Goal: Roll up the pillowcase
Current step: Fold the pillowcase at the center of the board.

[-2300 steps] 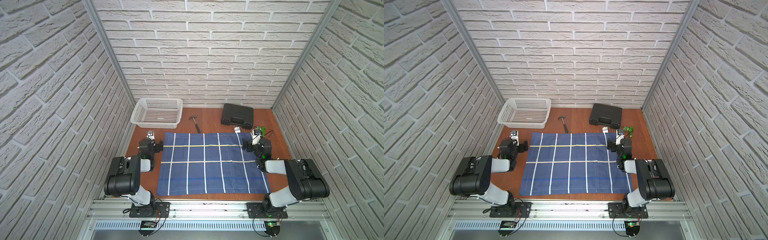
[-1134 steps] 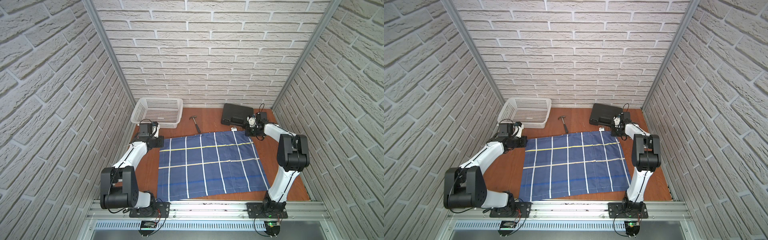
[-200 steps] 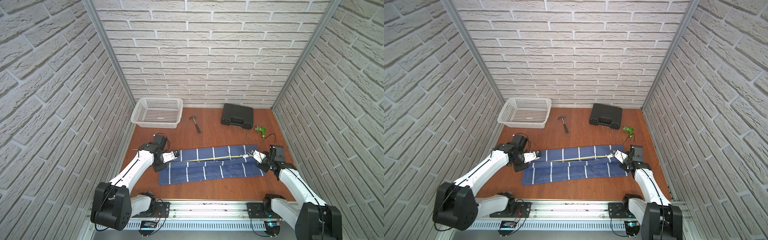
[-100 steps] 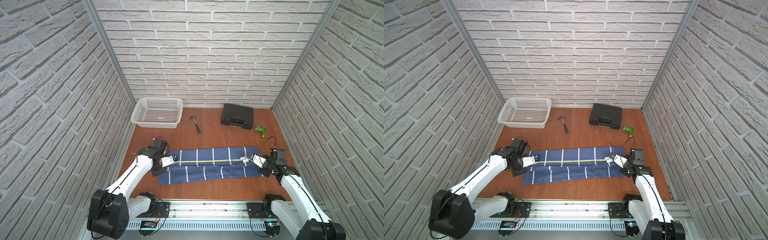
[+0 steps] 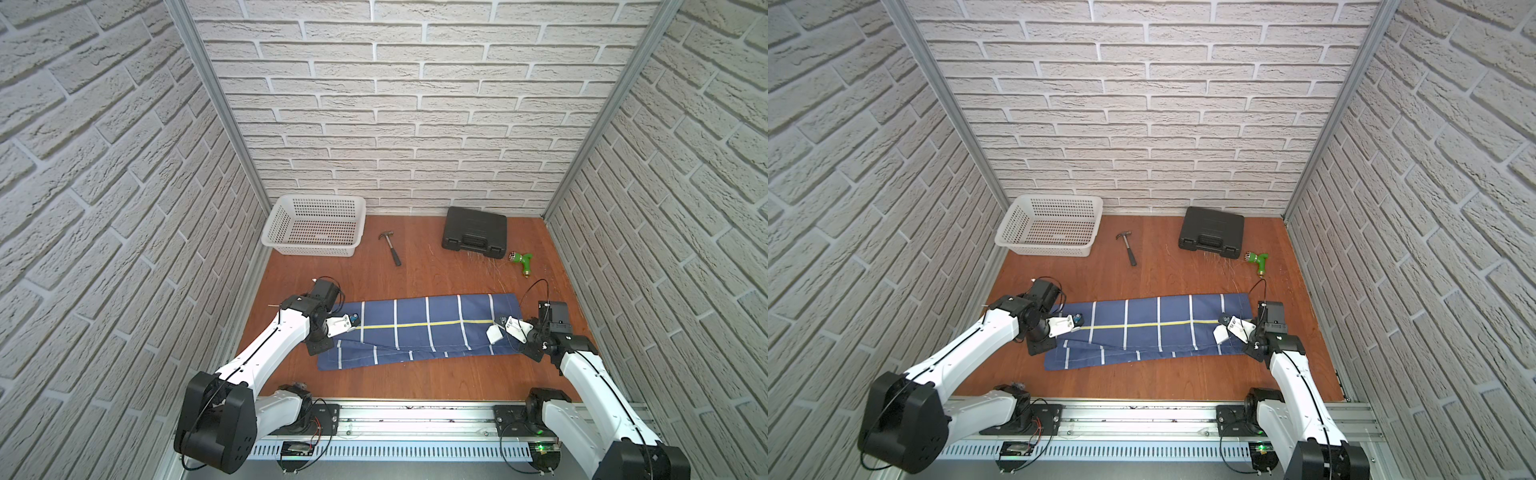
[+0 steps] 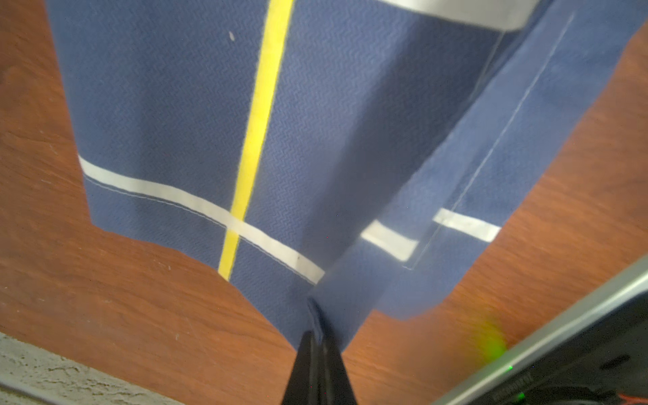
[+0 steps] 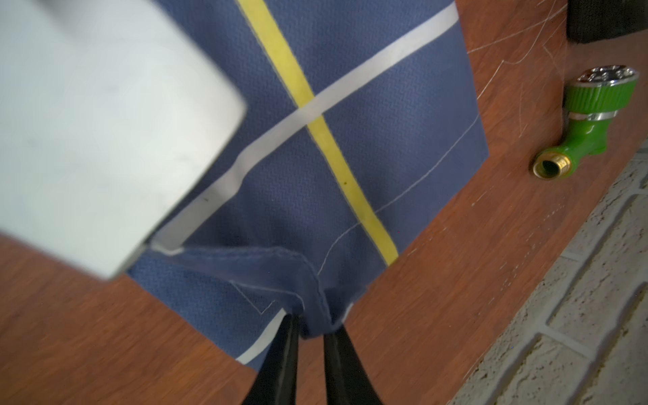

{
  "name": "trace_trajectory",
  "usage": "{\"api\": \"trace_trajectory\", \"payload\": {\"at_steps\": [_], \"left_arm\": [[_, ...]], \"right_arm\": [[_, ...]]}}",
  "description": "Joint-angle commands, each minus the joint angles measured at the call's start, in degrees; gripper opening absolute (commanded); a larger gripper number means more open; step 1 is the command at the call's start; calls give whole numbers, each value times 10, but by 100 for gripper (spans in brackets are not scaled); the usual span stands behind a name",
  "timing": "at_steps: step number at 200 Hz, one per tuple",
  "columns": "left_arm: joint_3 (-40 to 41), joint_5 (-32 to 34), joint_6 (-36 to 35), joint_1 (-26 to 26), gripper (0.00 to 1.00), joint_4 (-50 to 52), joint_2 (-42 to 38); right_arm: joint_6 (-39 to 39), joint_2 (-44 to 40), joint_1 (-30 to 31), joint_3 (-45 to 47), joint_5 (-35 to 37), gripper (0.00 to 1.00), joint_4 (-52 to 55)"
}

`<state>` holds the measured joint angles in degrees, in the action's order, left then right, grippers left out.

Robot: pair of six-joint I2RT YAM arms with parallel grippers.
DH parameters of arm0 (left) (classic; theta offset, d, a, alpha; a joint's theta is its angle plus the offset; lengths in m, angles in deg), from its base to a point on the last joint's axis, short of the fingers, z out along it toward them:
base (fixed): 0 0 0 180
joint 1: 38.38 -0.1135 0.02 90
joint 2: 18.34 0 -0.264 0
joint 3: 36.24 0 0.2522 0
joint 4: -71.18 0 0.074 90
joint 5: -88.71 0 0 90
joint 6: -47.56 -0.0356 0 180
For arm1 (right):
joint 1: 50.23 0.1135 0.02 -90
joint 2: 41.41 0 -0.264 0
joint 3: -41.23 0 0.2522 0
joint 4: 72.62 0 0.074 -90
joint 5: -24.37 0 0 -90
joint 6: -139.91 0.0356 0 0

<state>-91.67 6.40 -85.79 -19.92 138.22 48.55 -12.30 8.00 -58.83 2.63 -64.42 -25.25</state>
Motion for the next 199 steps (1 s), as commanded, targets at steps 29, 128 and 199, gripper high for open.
{"api": "trace_trajectory", "payload": {"at_steps": [29,128,199], "left_arm": [[19,-2,2,3,11,33,-36],[-10,-9,2,5,45,50,-96],[-19,-57,12,79,54,-52,26]], "right_arm": [[-4,-14,3,-43,78,39,67],[206,-15,1,-189,-13,49,93],[779,50,122,-219,31,52,74]]}}
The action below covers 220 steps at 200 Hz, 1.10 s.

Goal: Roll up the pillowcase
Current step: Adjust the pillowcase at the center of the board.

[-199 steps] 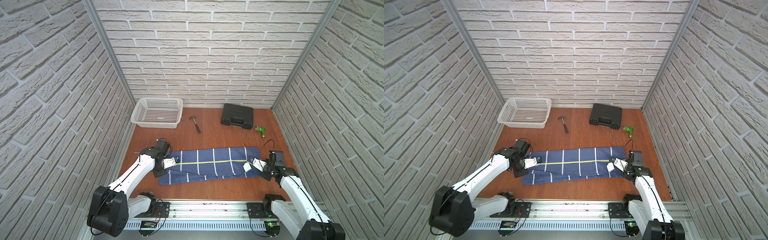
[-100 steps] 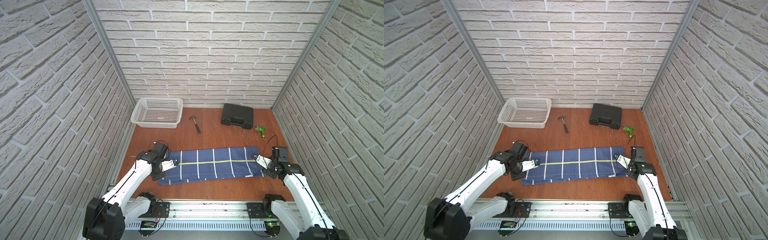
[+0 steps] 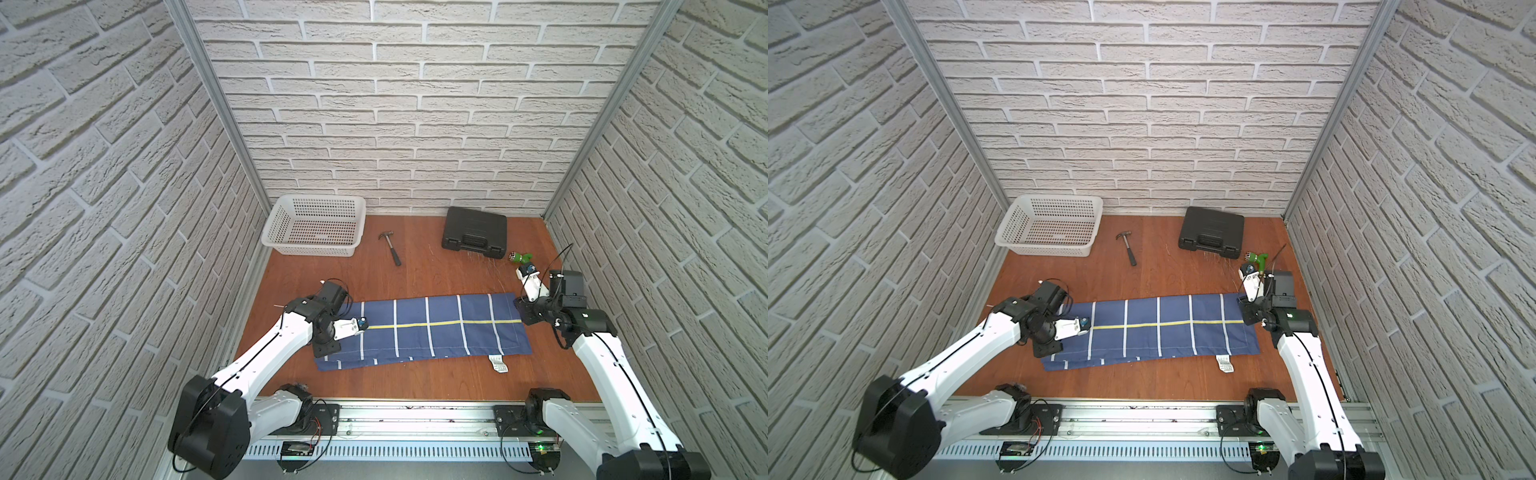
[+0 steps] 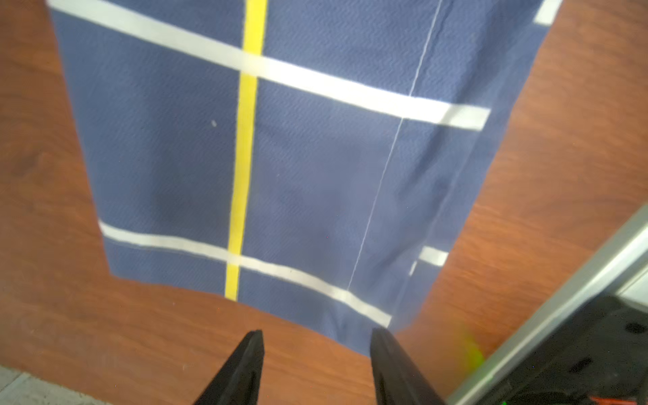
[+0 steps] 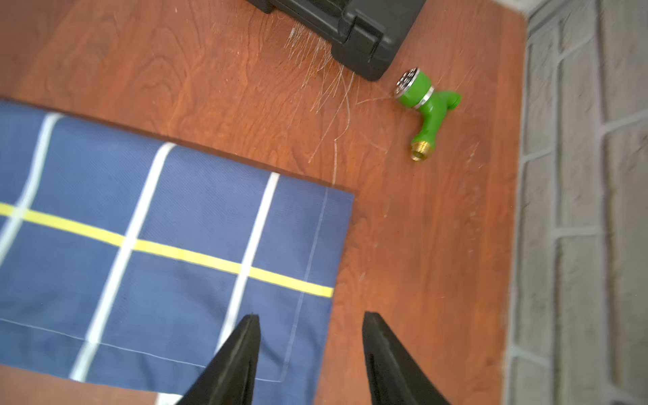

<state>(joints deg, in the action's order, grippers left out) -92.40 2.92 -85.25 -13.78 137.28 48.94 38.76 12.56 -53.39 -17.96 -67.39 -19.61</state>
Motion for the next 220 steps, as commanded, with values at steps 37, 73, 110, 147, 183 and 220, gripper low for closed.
{"api": "trace_trajectory", "payload": {"at_steps": [37,73,110,147,183,220], "left_arm": [[-2,-23,32,71,57,-91,63],[15,-17,57,102,58,-122,86],[20,-9,57,105,59,-137,97],[24,-6,57,105,60,-139,100],[31,-7,57,105,61,-136,101],[30,0,57,106,61,-134,106]], "right_arm": [[565,24,109,20,212,51,194],[701,29,109,52,215,53,222],[752,44,107,109,188,51,141],[760,86,101,124,185,49,97],[775,110,86,137,170,45,66],[768,124,77,146,163,35,41]]}}
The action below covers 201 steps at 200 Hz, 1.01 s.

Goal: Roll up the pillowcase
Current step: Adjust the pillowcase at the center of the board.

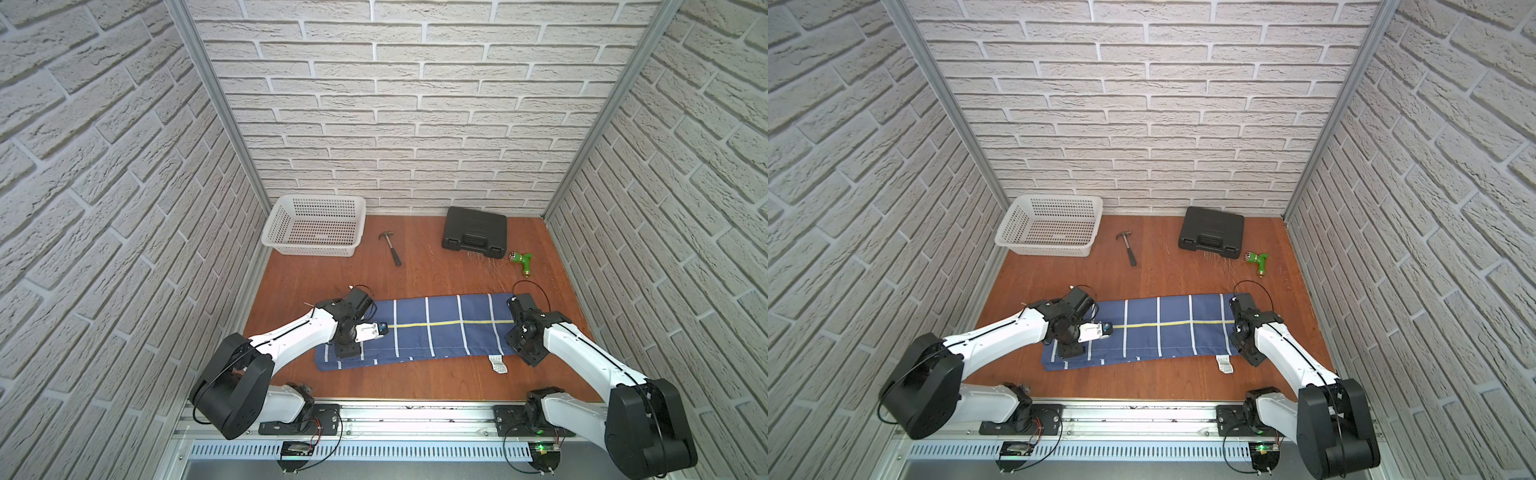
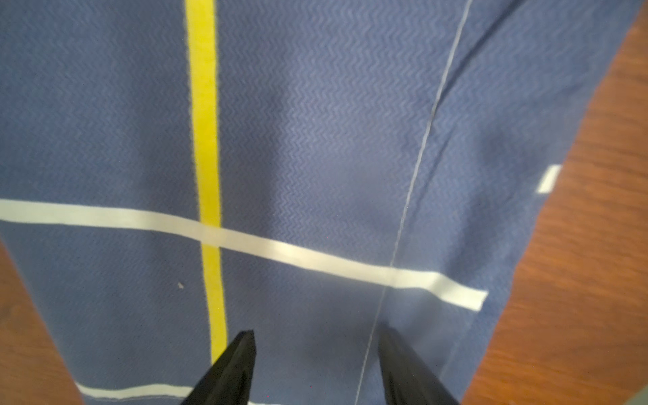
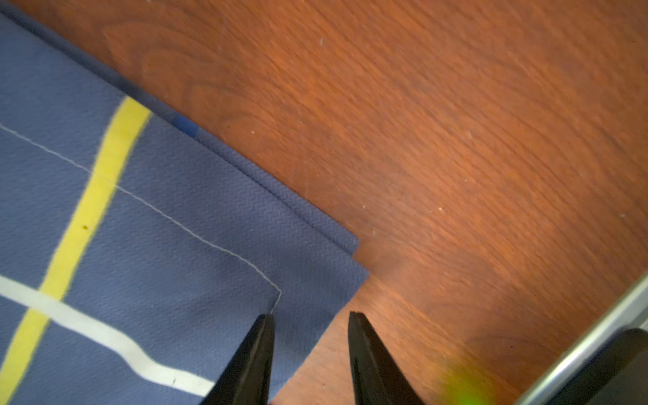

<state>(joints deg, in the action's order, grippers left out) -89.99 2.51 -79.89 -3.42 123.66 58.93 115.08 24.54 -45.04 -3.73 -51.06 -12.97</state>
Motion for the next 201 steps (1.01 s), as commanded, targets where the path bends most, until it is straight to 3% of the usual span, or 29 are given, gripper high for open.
{"api": "trace_trajectory", "payload": {"at_steps": [1,25,88,201], "left_arm": [[6,5,4,2,61,3,7],[6,7,4,2,61,6,13],[6,11,4,2,61,8,13],[10,-5,9,3,61,13,7]], "right_arm": [[3,5,-7,3,0,34,-25],[-11,23,-18,-4,3,22,-30],[-49,-11,-30,-11,0,2,-48],[-152,-40,-58,-29,-18,2,-84]]}}
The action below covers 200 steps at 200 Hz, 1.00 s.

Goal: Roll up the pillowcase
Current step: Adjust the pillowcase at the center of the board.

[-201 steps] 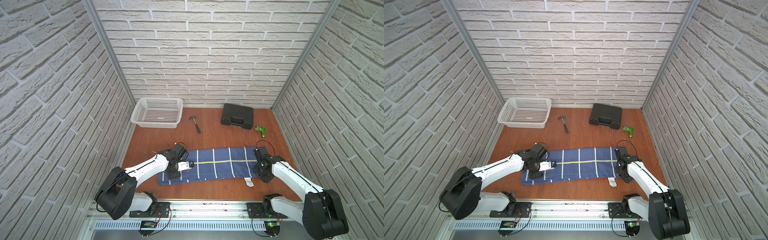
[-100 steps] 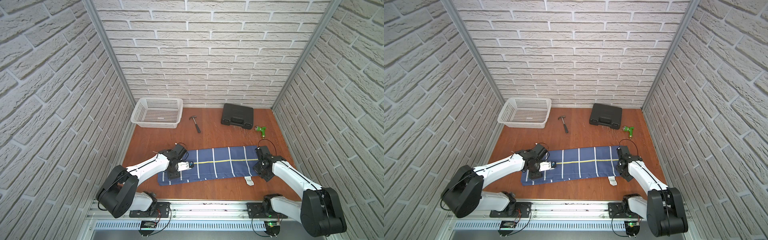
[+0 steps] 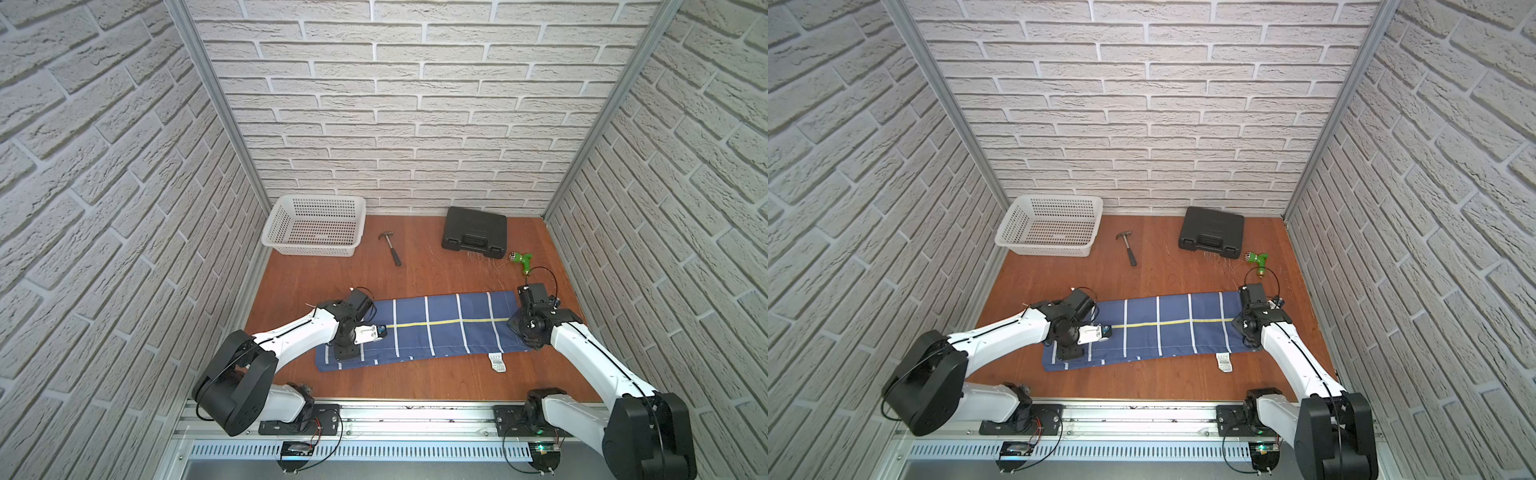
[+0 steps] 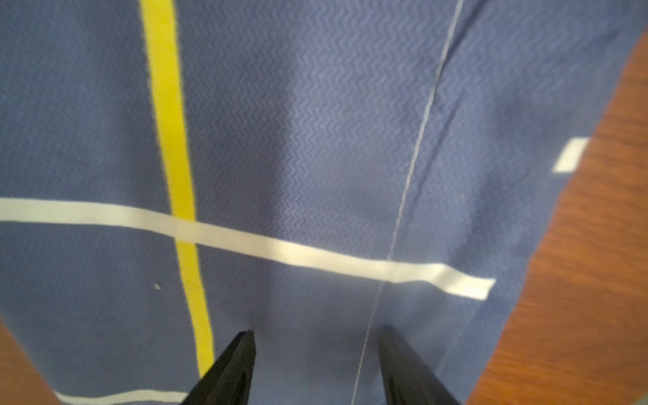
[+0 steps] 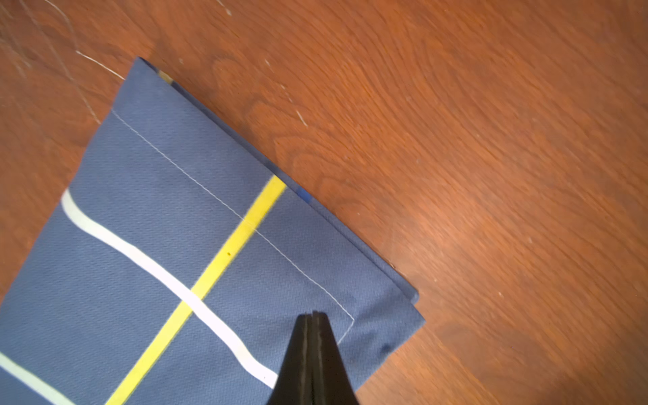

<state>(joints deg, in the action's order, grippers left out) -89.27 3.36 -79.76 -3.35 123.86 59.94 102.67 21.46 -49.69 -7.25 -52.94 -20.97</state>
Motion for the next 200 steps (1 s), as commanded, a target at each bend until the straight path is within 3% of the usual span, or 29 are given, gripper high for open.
{"api": "trace_trajectory", "payload": {"at_steps": [1,22,41,87,106,142,177,200], "left_arm": [[3,-14,8,2,61,11,-3],[0,-13,13,5,61,17,-11],[-3,-14,19,5,61,17,-22],[-10,-14,23,11,61,12,-23],[-11,-16,26,15,61,9,-17],[-8,-16,34,24,61,4,-3],[-9,-14,37,28,61,6,-5],[-8,-14,38,29,61,12,-12]], "right_arm": [[-28,-9,-13,6,1,2,-2],[-42,-19,-29,3,2,3,28],[-51,-22,-43,8,8,29,48],[-31,-19,-71,62,-56,46,13],[-27,-19,-73,68,-66,48,-12],[-16,8,-75,75,-72,47,-29],[-17,-6,-82,78,-67,16,-35],[-31,-18,-84,59,-54,9,-13]]}}
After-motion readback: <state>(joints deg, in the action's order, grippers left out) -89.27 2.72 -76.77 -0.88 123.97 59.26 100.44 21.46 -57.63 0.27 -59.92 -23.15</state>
